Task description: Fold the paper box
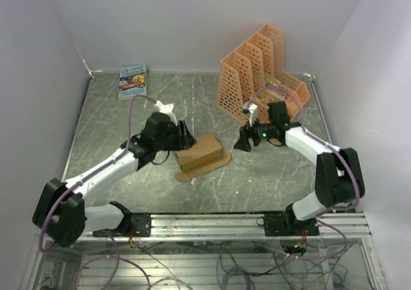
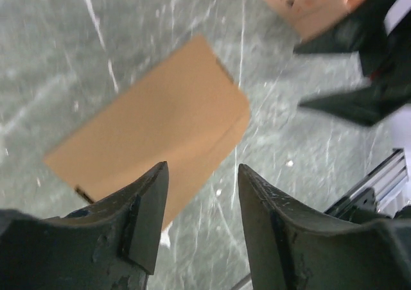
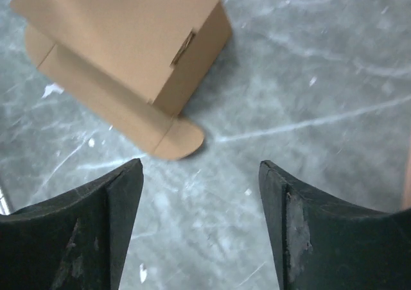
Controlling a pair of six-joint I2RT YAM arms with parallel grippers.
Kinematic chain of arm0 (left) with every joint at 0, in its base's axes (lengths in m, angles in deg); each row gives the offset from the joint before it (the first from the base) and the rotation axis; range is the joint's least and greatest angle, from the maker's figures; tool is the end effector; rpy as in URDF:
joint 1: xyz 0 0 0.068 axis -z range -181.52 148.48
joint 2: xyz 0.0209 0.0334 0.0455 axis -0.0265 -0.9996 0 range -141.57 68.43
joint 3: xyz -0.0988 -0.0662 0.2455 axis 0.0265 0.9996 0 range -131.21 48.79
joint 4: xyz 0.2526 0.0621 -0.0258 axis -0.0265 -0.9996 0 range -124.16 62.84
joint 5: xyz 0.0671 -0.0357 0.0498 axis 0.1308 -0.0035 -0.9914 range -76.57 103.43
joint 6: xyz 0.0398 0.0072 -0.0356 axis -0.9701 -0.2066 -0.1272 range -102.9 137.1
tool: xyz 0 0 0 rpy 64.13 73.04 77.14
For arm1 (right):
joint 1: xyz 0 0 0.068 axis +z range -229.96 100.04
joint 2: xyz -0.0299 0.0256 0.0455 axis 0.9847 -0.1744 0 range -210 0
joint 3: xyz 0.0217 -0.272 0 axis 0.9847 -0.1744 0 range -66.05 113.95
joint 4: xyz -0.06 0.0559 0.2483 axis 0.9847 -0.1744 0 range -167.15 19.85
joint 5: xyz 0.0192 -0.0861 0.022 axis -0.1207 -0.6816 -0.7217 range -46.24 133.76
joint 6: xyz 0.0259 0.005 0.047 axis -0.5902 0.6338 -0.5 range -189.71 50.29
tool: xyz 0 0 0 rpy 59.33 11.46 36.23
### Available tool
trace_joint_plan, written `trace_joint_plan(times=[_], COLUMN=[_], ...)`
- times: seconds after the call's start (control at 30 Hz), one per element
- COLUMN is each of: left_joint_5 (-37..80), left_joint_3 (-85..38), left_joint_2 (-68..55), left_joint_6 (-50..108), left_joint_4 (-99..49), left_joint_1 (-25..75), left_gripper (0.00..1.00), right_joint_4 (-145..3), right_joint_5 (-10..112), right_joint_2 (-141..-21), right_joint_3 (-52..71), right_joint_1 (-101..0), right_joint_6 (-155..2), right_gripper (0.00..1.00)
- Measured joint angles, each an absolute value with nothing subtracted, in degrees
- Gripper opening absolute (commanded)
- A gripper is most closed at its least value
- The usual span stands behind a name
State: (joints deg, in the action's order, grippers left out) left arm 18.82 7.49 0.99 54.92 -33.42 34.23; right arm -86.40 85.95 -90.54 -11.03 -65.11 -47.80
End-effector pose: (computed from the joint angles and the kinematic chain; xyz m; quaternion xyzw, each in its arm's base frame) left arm 0.2070 -0.1531 0.2446 0.0068 0.8756 -0.3211 0.3607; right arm 0.3022 0.1049 0.2052 -0.3897 0.7995 0.3206 0.3259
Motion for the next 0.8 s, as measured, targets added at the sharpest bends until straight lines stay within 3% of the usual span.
trace_joint_plan(times=[0.13,0.27,0.47,0.8], left_joint_5=[22.8,24.7,25.6,22.9], left_joint_3=[0.1,-2.8,-2.9,-2.9], left_joint_2=[-6.0,-12.9,-17.6,-19.1], left_joint_6=[49.6,43.2,37.2,35.8], left_joint_4=[-33.2,-34.2,-37.3,-38.6], left_joint_1=[29.8,28.8,28.8,28.8], left_gripper=[0.65,0.66,0.67,0.67], right_joint_4=[-79.6,-73.2,-68.5,-68.3], right_joint_5=[91.2,94.6,95.9,93.6], right_joint_2=[-85.0,-84.4,-90.0,-95.8], right_joint_3=[-22.0,-28.4,-28.8,-25.8], right_joint_1=[-68.0,-68.7,-69.1,-66.1], right_joint_6=[-56.0,-65.0,-72.1,-76.3], right_gripper=[0.76,0.70,0.59,0.54])
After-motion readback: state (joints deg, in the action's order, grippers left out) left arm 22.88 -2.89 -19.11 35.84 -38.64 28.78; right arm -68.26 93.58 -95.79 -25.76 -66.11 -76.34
